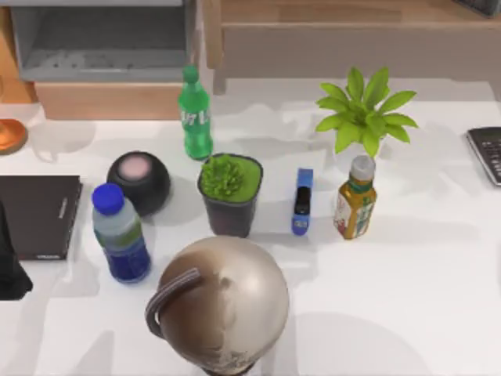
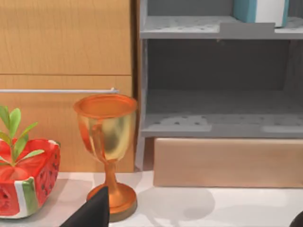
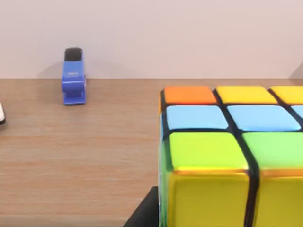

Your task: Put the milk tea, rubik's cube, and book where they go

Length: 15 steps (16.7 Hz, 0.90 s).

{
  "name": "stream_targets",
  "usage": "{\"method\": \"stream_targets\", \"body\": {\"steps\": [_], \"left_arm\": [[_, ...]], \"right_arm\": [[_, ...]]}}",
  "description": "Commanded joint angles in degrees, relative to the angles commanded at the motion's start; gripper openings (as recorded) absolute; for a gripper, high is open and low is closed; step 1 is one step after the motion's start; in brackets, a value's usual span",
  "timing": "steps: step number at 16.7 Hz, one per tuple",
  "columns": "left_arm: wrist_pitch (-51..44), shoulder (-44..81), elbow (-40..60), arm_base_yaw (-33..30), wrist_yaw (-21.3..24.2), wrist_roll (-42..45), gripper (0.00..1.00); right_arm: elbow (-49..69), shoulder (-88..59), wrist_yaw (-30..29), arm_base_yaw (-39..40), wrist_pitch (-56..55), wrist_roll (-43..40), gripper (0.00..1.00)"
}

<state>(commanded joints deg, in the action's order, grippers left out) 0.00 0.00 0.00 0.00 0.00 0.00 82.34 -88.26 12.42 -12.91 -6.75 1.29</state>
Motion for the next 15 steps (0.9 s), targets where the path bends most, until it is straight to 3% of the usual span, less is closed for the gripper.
{"method": "stream_targets", "body": {"steps": [6, 10, 15], "left_arm": [[0.0, 0.0, 0.0, 0.0, 0.0, 0.0, 1.0], [0.0, 0.0, 0.0, 0.0, 0.0, 0.0, 1.0], [0.0, 0.0, 0.0, 0.0, 0.0, 0.0, 1.0]], "right_arm": [[12.81, -8.33, -0.07, 5.5, -3.72, -1.02, 0.0], [22.19, -17.36, -2.38, 3.42, 0.66, -0.47, 0.0], [25.2, -21.9, -3.18, 1.85, 3.91, -0.36, 0.0]]}}
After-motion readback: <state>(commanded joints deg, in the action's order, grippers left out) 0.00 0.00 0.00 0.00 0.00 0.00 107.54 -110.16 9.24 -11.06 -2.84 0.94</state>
